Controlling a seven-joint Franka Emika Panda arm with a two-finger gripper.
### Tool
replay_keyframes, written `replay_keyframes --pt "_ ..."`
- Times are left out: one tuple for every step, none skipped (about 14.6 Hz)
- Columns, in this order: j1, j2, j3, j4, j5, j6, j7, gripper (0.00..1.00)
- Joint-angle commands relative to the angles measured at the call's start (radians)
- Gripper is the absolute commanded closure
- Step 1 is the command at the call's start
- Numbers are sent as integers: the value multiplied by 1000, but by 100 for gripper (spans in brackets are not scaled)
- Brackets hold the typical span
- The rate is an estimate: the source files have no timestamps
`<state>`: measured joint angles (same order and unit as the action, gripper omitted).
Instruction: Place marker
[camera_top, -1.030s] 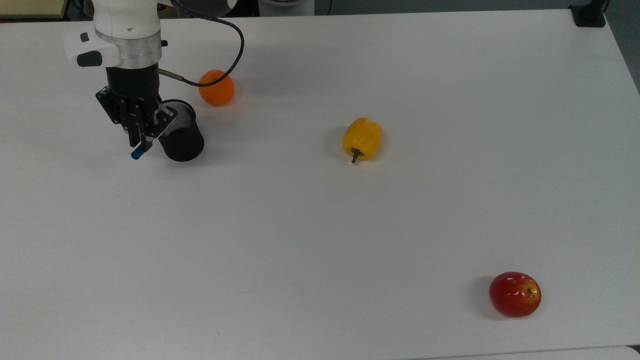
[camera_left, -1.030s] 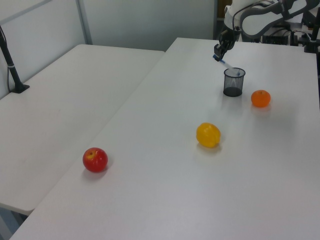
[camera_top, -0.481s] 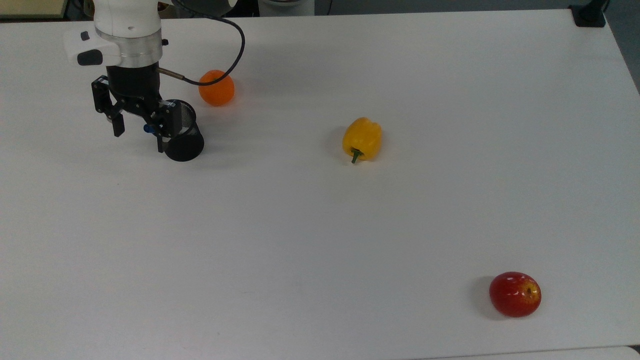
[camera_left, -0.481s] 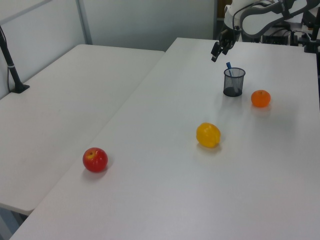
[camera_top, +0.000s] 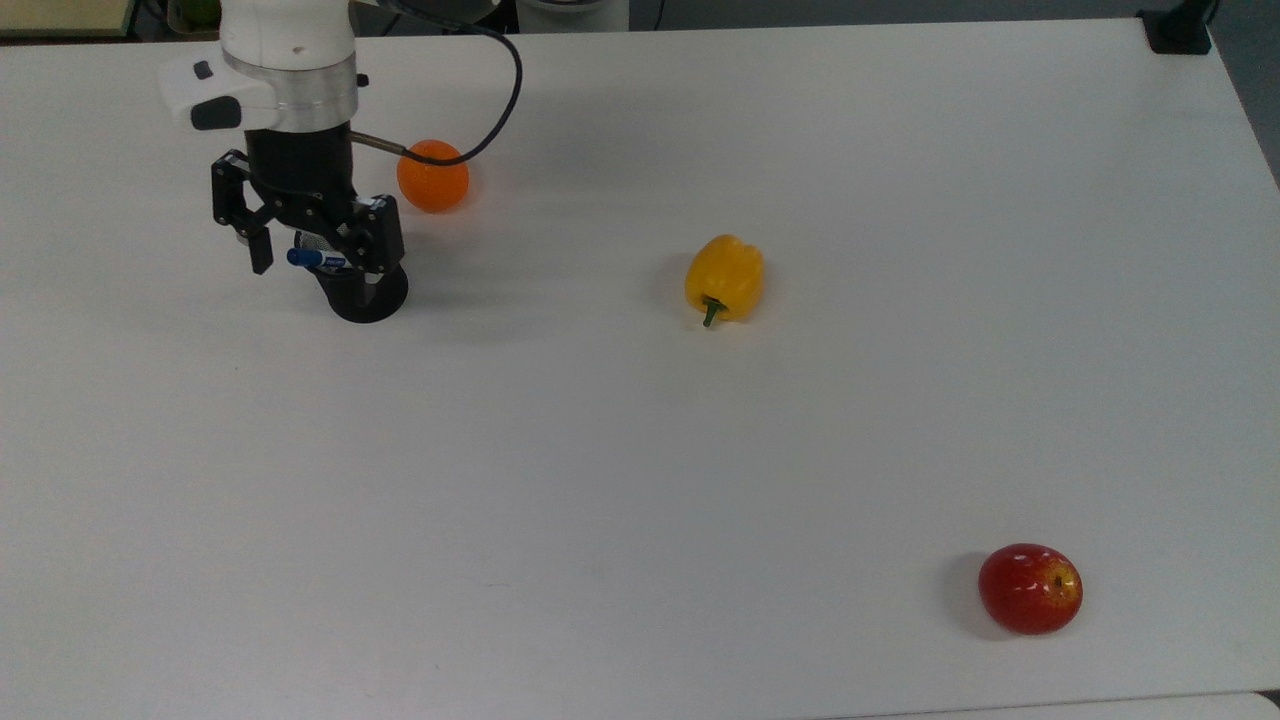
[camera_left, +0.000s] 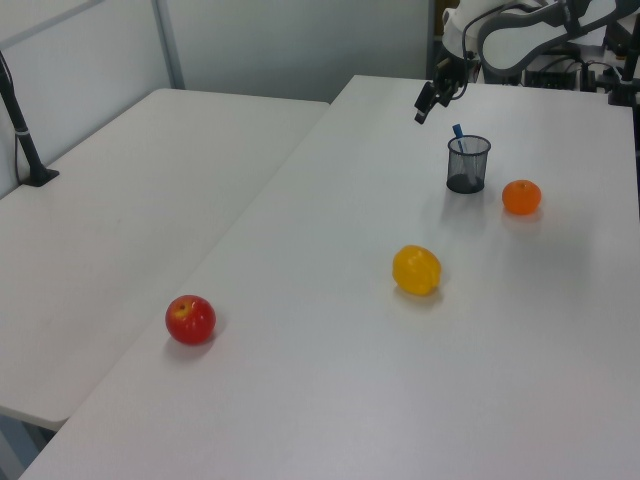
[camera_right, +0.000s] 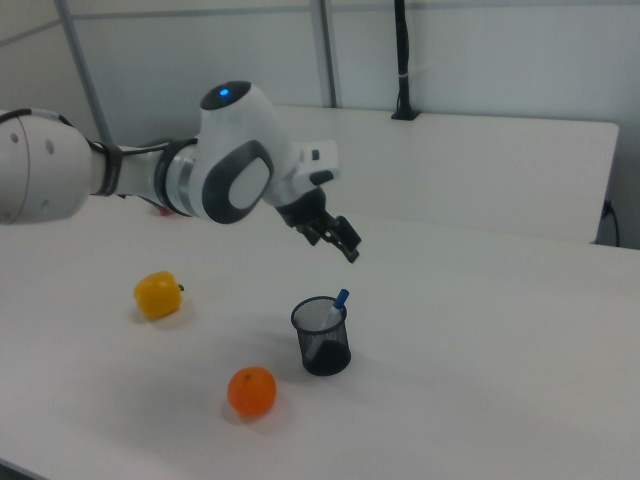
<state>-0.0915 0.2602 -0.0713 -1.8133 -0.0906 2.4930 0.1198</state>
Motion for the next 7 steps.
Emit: replay_keyframes --pt "87 -59 -1 20 -12 -147 -3 0" --pt "120 -68 -1 34 -12 -202 -8 0" --pt "145 -76 -1 46 -12 -259 -12 0" --pt "170 -82 -1 63 -12 -314 -14 0" --pt "197 -90 -1 75 -12 -372 -18 0" --pt "225 -99 -1 80 -12 -423 -25 0" --pt "245 -117 -1 80 -12 -463 -26 0"
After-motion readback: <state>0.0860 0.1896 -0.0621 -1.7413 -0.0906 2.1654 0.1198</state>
